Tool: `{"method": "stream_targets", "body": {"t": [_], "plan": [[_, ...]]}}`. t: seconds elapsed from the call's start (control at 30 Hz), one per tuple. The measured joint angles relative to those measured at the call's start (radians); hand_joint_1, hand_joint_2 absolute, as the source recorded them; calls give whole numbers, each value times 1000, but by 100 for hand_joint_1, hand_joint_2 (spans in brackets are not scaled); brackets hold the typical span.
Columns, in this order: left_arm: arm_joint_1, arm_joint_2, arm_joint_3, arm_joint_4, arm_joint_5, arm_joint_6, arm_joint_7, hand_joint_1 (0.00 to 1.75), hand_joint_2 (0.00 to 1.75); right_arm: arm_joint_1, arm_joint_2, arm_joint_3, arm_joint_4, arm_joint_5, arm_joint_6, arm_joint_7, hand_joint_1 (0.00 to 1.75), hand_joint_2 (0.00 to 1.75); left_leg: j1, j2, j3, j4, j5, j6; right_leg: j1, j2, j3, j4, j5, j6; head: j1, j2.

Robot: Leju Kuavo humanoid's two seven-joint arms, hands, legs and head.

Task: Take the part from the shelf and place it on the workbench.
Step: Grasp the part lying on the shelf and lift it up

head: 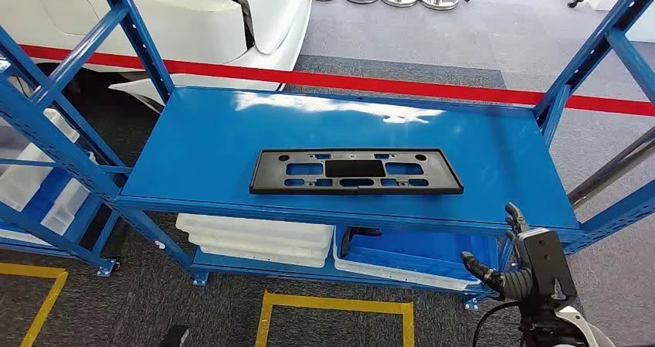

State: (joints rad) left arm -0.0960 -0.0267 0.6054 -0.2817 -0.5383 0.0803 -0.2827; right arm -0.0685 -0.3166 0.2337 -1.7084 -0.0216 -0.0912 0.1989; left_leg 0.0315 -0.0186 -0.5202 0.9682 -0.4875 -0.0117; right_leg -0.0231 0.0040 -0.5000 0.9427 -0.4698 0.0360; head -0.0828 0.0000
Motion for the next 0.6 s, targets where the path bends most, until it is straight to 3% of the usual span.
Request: {"method": "stream_targets", "body": {"t": [0.47, 0.6], "plan": [[-7, 0, -1, 12, -66, -25, -10, 0, 0, -54, -9, 80, -361, 276, 5, 182, 0, 175, 0, 0, 0, 0, 0, 0, 0, 0, -1, 0, 0, 0, 0, 0], [-11, 3, -3, 15, -90, -36, -12, 0, 0, -66, -13, 119, -441, 375, 16, 258, 0, 175, -5, 0, 2, -6, 3, 19, -6, -1, 3, -14, 6, 11, -1, 0]]}}
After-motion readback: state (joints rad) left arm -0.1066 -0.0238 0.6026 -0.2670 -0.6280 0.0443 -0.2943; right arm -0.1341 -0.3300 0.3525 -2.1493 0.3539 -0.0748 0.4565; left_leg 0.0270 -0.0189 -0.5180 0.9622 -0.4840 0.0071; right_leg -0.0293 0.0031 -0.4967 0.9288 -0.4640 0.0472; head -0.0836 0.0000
